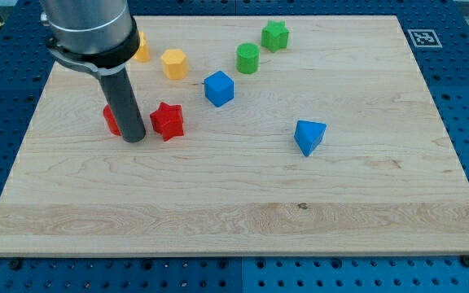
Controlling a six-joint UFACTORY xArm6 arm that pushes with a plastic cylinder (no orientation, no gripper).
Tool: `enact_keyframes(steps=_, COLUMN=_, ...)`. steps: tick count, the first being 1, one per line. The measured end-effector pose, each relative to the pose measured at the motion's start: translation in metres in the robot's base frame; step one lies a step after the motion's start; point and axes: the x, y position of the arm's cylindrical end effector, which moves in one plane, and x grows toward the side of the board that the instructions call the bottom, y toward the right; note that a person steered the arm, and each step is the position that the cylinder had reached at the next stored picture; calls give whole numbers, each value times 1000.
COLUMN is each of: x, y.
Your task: Move the red circle bottom left to the red star
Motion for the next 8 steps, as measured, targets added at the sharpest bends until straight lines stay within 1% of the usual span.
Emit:
enact_keyframes(steps=2, x=-3, y=26)
enact_keyframes(steps=4, x=33, y=23)
enact_keyframes(steps=5, x=40, y=-52)
enact_keyframes(steps=6, x=20, y=-116)
enact_keyframes(steps=7, x=-27, y=-114)
enact_keyframes(steps=8, x=-60, y=-86)
